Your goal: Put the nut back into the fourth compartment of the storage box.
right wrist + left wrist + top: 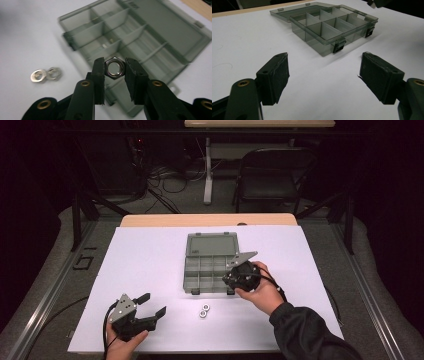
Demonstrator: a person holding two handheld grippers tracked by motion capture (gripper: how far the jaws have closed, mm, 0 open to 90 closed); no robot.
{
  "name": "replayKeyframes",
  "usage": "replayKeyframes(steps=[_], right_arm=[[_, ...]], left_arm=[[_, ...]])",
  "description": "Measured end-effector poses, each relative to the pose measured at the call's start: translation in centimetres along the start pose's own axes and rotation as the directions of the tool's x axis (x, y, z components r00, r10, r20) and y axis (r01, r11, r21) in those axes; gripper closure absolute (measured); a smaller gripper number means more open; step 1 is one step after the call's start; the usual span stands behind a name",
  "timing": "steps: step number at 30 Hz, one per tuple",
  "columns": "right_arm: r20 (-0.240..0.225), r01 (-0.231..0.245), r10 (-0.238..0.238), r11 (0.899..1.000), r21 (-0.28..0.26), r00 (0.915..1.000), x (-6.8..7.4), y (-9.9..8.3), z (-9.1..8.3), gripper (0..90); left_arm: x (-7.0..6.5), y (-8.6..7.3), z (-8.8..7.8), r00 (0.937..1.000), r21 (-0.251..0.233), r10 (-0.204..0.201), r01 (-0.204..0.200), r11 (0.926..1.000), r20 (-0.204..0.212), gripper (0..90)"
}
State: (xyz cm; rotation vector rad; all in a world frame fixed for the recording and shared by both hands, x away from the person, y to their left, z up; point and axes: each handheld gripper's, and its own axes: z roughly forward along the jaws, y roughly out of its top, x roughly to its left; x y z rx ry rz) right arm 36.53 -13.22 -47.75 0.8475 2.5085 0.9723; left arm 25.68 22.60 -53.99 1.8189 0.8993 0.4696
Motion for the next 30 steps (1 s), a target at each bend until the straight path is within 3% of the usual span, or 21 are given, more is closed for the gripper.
replayKeyframes(steps=[2,4,5,8,9,11,16,18,22,23,24,25,30], right_arm=[[0.015,-0.016,0.016,1.0,-0.005,0.9997,-0.6,0.1,0.3,70.2],[0.064,-0.045,0.043,0.999,0.031,0.997,-2.3,0.6,1.2,70.2],[0.077,-0.06,0.059,0.998,0.009,0.9953,-2.7,0.5,1.8,70.2],[0.095,-0.107,0.104,0.994,0.024,0.99,-3.9,0.3,3.1,70.2],[0.108,-0.111,0.103,0.992,0.066,0.9888,-4.1,0.3,3.4,70.1],[0.12,-0.123,0.114,0.99,0.071,0.9862,-4.5,0.1,4.1,70.2],[0.131,-0.14,0.131,0.988,0.061,0.9827,-4.7,0.0,5.0,70.8],[0.154,-0.141,0.131,0.988,0.061,0.9794,-4.7,0.0,5.0,64.3],[0.151,-0.148,0.139,0.987,0.056,0.9789,-4.8,0.0,4.7,64.0],[0.144,-0.153,0.15,0.988,0.012,0.9781,-4.8,-0.1,4.5,64.0],[0.144,-0.153,0.15,0.988,0.012,0.9781,-4.8,-0.1,4.5,64.0],[0.137,-0.154,0.146,0.987,0.051,0.9797,-4.7,0.0,3.9,63.9],[0.098,-0.101,0.099,0.995,0.016,0.9903,-3.2,0.3,3.1,63.5]], left_arm=[[0.0,0.0,0.0,1.0,0.0,0.001,-0.001,1.0,0.001,23.5],[0.0,0.0,0.0,1.0,0.0,0.0,0.0,1.0,0.001,23.5],[0.0,0.0,0.0,1.0,0.0,-0.001,0.001,1.0,-0.002,23.4],[0.2,0.0,0.0,1.0,0.002,-0.001,0.001,1.0,0.002,23.5],[0.2,0.0,0.0,1.0,0.003,0.0,0.0,1.0,-0.001,23.4],[0.2,0.0,-0.1,1.0,0.002,-0.003,0.003,1.0,-0.001,23.5],[0.2,-0.1,-0.1,1.0,0.003,-0.003,0.003,1.0,0.0,23.4],[0.2,-0.1,0.0,1.0,0.003,-0.004,0.004,1.0,0.0,23.4],[0.2,0.0,-0.1,1.0,0.005,-0.001,0.001,1.0,-0.001,23.5],[0.2,0.0,0.0,1.0,0.003,-0.002,0.002,1.0,0.002,23.4],[0.2,0.0,0.0,1.0,0.003,-0.002,0.002,1.0,0.002,23.5],[0.2,-0.1,0.0,1.0,0.003,-0.003,0.003,1.0,0.002,23.5],[0.2,-0.1,0.0,1.0,0.003,-0.004,0.004,1.0,0.001,23.5]])
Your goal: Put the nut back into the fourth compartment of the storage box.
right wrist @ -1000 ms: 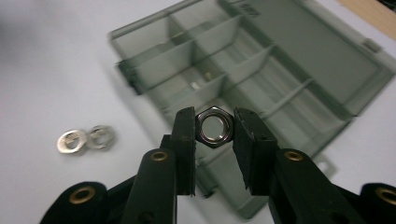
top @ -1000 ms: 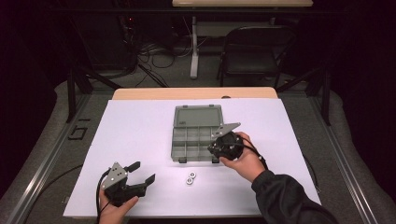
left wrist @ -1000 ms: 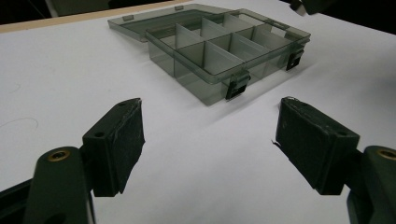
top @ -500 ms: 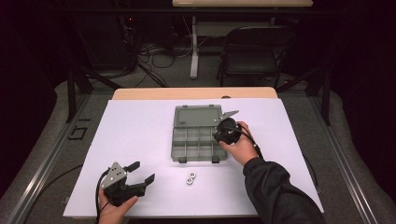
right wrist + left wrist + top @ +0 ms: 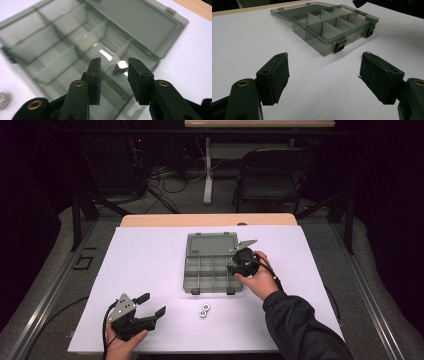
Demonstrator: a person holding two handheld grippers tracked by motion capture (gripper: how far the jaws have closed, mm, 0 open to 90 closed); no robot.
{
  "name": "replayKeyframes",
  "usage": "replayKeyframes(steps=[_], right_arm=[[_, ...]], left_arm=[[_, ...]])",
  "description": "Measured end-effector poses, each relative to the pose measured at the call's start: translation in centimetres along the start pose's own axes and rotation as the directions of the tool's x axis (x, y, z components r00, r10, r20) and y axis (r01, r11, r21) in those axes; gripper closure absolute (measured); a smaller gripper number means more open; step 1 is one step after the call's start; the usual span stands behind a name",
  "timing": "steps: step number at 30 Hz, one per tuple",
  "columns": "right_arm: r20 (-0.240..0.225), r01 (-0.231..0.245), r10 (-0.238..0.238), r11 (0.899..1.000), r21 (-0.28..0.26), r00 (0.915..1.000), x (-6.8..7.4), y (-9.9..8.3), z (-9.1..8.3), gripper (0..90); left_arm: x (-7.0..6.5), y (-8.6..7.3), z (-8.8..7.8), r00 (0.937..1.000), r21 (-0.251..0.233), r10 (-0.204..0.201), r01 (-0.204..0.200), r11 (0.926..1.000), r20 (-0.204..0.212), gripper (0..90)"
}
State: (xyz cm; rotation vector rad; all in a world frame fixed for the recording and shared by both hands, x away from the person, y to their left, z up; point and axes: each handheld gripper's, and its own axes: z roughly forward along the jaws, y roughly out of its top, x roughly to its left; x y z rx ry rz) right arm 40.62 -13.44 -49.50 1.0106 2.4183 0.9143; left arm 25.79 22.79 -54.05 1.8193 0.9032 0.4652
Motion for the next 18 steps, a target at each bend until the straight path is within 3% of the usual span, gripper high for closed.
replayKeyframes(steps=[1,2,7,8,9,18], right_arm=[[0.0,0.0,0.0,1.0,0.0,1.0,0.0,0.0,0.0,63.5],[-0.031,0.036,-0.036,0.999,-0.002,0.9989,1.1,0.1,-0.5,63.5],[-0.096,0.114,-0.114,0.993,-0.009,0.9888,3.9,0.2,-1.4,64.1],[-0.096,0.114,-0.114,0.993,-0.009,0.9888,3.9,0.2,-1.4,64.1],[-0.13,0.135,-0.136,0.991,-0.018,0.9821,5.1,0.0,-1.5,64.4],[-0.239,0.207,-0.197,0.978,0.019,0.9509,8.7,-1.9,0.0,64.6]], left_arm=[[0.0,0.0,0.0,1.0,0.0,0.0,0.0,1.0,0.0,23.4],[0.0,0.0,0.0,1.0,0.0,0.0,0.0,1.0,0.0,23.4],[0.0,0.0,0.0,1.0,0.002,0.002,-0.002,1.0,-0.003,23.7],[0.0,0.0,0.0,1.0,0.002,0.002,-0.002,1.0,-0.003,23.7],[0.0,0.0,0.0,1.0,0.001,0.001,-0.001,1.0,0.0,23.7],[0.0,0.0,0.0,1.0,0.002,0.0,0.0,1.0,-0.001,23.7]])
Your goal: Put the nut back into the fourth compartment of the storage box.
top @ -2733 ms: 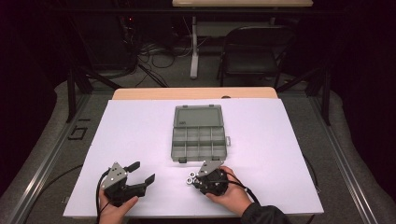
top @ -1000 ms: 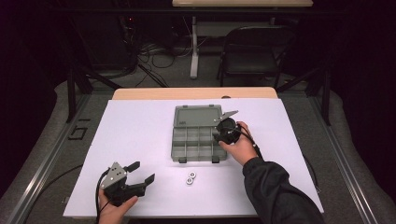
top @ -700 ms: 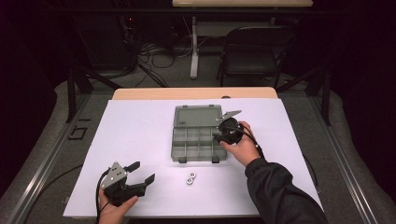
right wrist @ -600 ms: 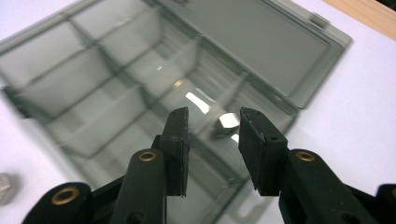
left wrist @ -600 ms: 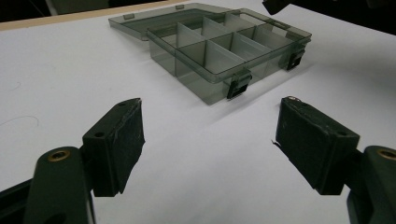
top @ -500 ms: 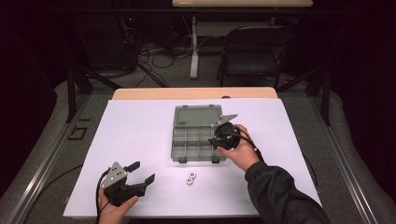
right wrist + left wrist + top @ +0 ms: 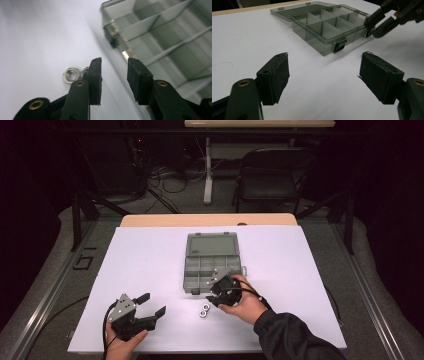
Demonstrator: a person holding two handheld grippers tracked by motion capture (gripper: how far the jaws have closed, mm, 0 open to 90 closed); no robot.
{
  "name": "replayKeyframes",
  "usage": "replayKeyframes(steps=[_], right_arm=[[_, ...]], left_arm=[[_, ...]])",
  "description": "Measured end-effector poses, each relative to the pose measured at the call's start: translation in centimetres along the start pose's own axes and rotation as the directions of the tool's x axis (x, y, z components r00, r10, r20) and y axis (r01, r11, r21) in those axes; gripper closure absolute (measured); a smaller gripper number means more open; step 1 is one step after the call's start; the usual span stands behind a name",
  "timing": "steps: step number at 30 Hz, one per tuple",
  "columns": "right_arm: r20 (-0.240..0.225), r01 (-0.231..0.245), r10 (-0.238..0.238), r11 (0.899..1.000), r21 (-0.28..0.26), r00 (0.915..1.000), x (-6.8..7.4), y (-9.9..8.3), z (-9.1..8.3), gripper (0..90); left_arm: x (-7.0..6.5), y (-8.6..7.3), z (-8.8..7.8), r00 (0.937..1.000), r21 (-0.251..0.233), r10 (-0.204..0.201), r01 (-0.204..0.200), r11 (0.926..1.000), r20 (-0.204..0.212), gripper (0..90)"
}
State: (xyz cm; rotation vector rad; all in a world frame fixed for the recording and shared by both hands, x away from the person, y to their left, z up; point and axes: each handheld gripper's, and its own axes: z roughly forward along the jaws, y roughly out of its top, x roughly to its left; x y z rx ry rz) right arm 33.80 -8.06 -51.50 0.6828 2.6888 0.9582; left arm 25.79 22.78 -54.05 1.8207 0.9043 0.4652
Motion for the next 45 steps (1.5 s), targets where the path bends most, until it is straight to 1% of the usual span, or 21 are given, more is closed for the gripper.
replayKeyframes(steps=[3,5,8,9,10,12,14,19,21,22,23,29,31,33,35,36,41,42,44,45], right_arm=[[-0.03,0.01,-0.009,1.0,0.023,0.9995,0.7,-0.4,0.8,64.6],[-0.04,0.023,-0.022,0.999,0.029,0.999,1.0,-0.5,1.2,64.7],[-0.051,0.023,-0.022,0.999,0.037,0.9985,1.3,-0.7,1.6,64.7],[-0.054,0.026,-0.024,0.999,0.04,0.9982,1.3,-0.7,1.7,64.7],[-0.058,0.033,-0.029,0.998,0.057,0.9979,1.3,-0.6,1.7,64.8],[-0.058,0.031,-0.028,0.998,0.047,0.9979,1.4,-0.7,1.9,64.8],[-0.062,0.029,-0.025,0.998,0.058,0.9978,1.5,-0.7,2.2,64.8],[-0.072,0.031,-0.026,0.997,0.065,0.997,1.4,-0.7,2.6,66.0],[-0.074,0.024,-0.019,0.997,0.067,0.9971,1.3,-0.7,2.7,66.7],[-0.073,0.028,-0.023,0.997,0.066,0.9971,1.2,-0.7,2.8,67.0],[-0.071,0.018,-0.013,0.997,0.072,0.9974,1.3,-0.6,2.9,67.4],[-0.071,0.015,-0.009,0.996,0.088,0.9974,1.2,-0.7,3.4,69.5],[-0.066,-0.001,0.008,0.995,0.103,0.9978,1.3,-0.5,3.4,70.0],[-0.055,0.015,-0.009,0.994,0.112,0.9984,1.4,-0.3,3.4,70.0],[-0.052,0.019,-0.013,0.992,0.121,0.9986,1.5,-0.1,3.5,70.1],[-0.05,0.013,-0.007,0.992,0.127,0.9987,1.6,0.0,3.5,70.1],[-0.052,0.011,-0.004,0.989,0.148,0.9986,1.7,0.3,3.6,70.2],[-0.059,0.015,-0.006,0.99,0.143,0.9982,1.7,0.4,3.6,70.2],[-0.058,0.015,-0.007,0.989,0.145,0.9983,1.7,0.4,3.5,70.3],[-0.064,0.015,-0.006,0.989,0.147,0.9979,1.8,0.6,3.2,70.3]], left_arm=[[0.0,0.0,0.0,1.0,0.0,-0.003,0.003,1.0,-0.003,23.7],[0.0,0.0,0.0,1.0,-0.001,-0.005,0.005,1.0,-0.002,23.7],[0.0,0.0,0.0,1.0,-0.002,-0.006,0.006,1.0,-0.002,23.7],[0.0,0.0,0.0,1.0,-0.001,-0.006,0.006,1.0,-0.002,23.7],[0.0,0.0,0.0,1.0,-0.001,-0.005,0.005,1.0,-0.002,23.7],[0.0,0.0,0.0,1.0,-0.001,-0.004,0.004,1.0,-0.001,23.7],[0.0,0.0,0.0,1.0,-0.001,-0.006,0.006,1.0,-0.001,23.7],[0.0,0.0,0.0,1.0,-0.001,-0.005,0.005,1.0,-0.001,23.7],[0.0,0.0,0.0,1.0,-0.002,-0.005,0.005,1.0,-0.001,23.7],[0.1,0.0,0.0,1.0,0.0,-0.003,0.003,1.0,-0.002,23.9],[0.0,0.0,0.0,1.0,-0.002,-0.004,0.004,1.0,-0.003,24.2],[0.1,0.0,0.0,1.0,-0.001,-0.004,0.004,1.0,-0.003,24.2],[0.1,0.0,0.0,1.0,0.0,-0.003,0.003,1.0,-0.003,24.2],[0.1,0.0,0.0,1.0,0.0,-0.004,0.004,1.0,-0.002,24.2],[0.1,0.0,0.0,1.0,0.001,-0.003,0.003,1.0,-0.003,24.2],[0.1,0.0,0.0,1.0,0.001,-0.002,0.002,1.0,-0.002,24.2],[0.1,0.0,0.0,1.0,0.0,-0.003,0.003,1.0,-0.004,24.2],[0.1,0.0,0.0,1.0,0.0,-0.003,0.003,1.0,-0.004,24.2],[0.1,0.0,-0.1,1.0,-0.001,-0.004,0.004,1.0,-0.002,24.2],[0.1,0.0,-0.1,1.0,-0.002,-0.004,0.004,1.0,-0.001,24.2]])
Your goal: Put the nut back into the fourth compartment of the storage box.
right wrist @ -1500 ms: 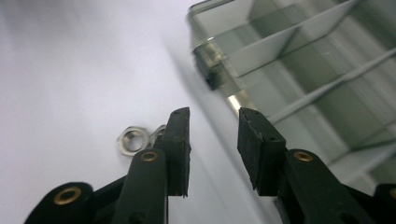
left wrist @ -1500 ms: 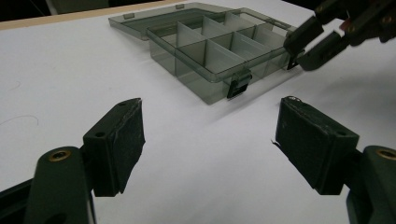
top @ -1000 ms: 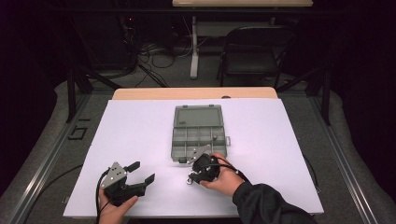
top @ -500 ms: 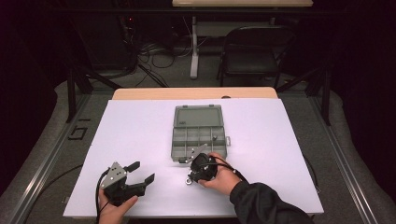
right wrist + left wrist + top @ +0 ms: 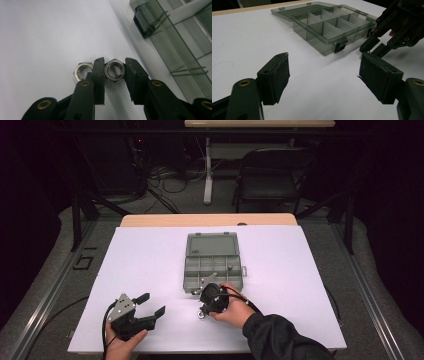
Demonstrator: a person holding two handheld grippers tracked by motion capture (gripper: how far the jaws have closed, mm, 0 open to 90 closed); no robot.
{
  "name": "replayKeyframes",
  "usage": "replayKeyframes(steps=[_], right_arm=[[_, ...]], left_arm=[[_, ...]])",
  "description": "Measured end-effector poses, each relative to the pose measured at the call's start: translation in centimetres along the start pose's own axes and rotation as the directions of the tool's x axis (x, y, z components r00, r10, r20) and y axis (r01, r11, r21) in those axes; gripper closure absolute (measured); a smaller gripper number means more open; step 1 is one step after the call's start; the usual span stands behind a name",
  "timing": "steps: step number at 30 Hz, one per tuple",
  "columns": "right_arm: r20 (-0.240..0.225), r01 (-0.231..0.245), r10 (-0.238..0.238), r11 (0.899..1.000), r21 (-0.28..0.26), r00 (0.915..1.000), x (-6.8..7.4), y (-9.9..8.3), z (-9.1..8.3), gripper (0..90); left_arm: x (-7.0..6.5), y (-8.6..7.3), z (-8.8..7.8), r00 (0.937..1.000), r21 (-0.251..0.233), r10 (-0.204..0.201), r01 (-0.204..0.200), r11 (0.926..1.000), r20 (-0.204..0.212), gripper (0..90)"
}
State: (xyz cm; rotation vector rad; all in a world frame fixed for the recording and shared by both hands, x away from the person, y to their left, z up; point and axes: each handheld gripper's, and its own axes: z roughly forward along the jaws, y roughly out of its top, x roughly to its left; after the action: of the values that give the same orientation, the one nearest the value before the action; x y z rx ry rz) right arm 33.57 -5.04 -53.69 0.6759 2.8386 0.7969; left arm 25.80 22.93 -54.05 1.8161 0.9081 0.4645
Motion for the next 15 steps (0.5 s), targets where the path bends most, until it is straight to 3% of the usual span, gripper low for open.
replayKeyframes(steps=[8,15], right_arm=[[0.011,-0.02,0.02,1.0,-0.018,0.9997,-0.3,0.5,-2.0,70.3],[0.048,-0.072,0.074,0.996,-0.043,0.9961,-2.2,0.5,-4.5,70.2]], left_arm=[[0.0,0.0,0.0,1.0,0.003,0.003,-0.003,1.0,-0.004,24.2],[0.0,0.0,0.0,1.0,0.003,0.002,-0.002,1.0,-0.005,24.2]])
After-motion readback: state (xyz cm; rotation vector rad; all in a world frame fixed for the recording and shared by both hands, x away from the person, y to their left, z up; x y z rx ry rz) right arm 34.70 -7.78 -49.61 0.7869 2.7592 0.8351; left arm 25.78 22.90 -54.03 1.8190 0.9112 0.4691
